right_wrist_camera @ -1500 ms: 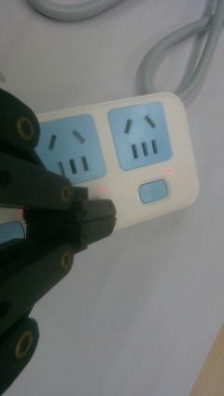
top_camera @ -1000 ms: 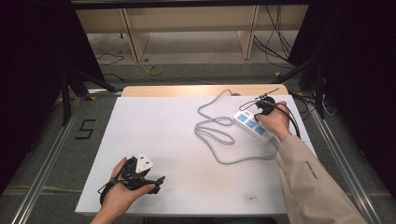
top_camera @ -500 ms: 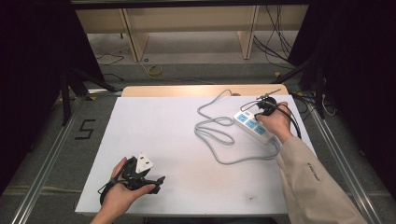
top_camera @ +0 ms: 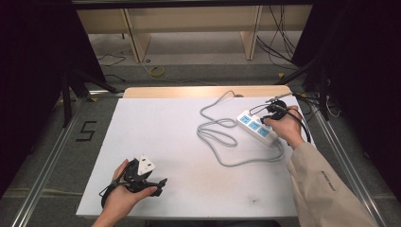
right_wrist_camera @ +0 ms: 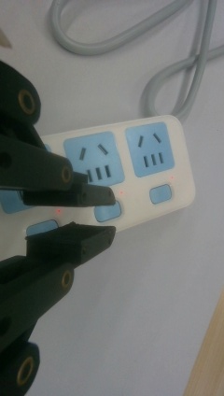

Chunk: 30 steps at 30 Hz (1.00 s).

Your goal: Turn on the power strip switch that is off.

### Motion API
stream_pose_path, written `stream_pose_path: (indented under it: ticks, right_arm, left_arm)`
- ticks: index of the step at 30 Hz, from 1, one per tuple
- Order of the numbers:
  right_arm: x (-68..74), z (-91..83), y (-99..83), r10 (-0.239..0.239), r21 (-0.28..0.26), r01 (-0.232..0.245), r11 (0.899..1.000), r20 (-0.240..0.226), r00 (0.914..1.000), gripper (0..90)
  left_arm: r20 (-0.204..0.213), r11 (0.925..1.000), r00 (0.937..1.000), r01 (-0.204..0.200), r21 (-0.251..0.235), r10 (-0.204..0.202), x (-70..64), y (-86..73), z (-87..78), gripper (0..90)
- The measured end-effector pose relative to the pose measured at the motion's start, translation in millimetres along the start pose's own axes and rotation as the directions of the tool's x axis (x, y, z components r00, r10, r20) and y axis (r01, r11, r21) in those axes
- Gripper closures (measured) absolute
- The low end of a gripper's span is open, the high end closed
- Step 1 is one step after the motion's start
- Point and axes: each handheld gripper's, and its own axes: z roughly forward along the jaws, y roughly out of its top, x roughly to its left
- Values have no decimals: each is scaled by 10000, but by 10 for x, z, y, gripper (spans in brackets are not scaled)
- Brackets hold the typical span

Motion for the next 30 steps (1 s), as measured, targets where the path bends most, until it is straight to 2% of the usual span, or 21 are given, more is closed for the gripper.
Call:
stream_pose_path:
  ticks: [13,30]
  right_arm:
    - [59,-66,-103,-142,-116,141,9998,-151,9998,759]
    - [115,-181,-148,-357,-287,350,9990,-244,9991,727]
  left_arm:
    - [-34,10000,10000,-24,-20,24,0,-1,-7,156]
    - [-29,10000,10000,-15,-13,15,2,-2,-6,156]
